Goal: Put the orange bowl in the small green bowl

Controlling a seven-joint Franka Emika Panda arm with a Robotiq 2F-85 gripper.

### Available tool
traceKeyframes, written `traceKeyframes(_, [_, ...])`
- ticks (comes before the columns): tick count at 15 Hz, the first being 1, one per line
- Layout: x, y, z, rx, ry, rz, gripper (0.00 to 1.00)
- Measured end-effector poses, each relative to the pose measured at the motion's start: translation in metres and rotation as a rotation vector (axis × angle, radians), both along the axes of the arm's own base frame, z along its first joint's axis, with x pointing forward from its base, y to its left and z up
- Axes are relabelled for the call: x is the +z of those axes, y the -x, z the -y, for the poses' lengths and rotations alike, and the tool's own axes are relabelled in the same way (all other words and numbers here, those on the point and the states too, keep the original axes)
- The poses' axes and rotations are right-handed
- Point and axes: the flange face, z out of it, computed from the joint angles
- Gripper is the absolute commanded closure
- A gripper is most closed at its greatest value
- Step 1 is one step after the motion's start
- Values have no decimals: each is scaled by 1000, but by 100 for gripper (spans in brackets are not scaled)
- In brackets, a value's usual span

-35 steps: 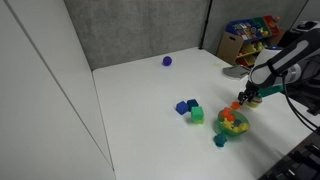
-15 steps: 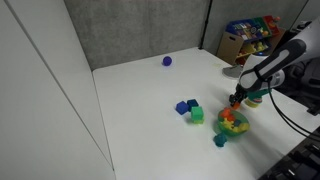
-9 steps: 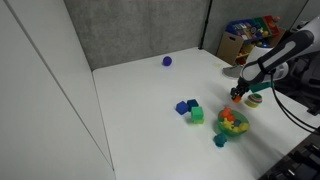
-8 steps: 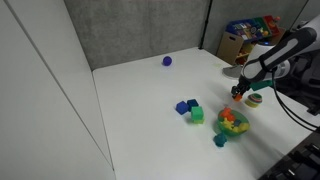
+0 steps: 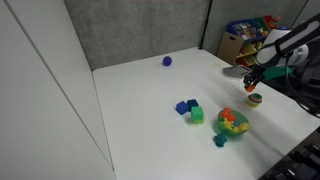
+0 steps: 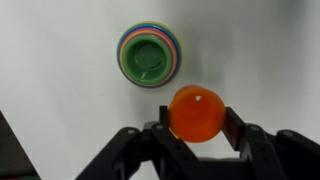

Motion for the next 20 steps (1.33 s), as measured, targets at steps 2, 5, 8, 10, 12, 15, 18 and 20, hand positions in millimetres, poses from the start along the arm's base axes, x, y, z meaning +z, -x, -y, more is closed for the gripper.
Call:
traceKeyframes(2, [3,9,18,-32,-3,-7,70])
traceKeyframes(5, [0,23,38,-66,-16,-17,70])
traceKeyframes(8, [-4,33,48,-75,-23,-27,70])
traceKeyframes(10, [-6,36,50,-73,-26,-31,70])
traceKeyframes(12, [-8,38,49,-69,-28,-35,70])
traceKeyframes(15, [-12,42,48,-67,-33,-46,70])
traceKeyframes(18, [-17,44,46,-65,-36,-55,70])
traceKeyframes(20, [-19,45,46,-65,-38,-59,70])
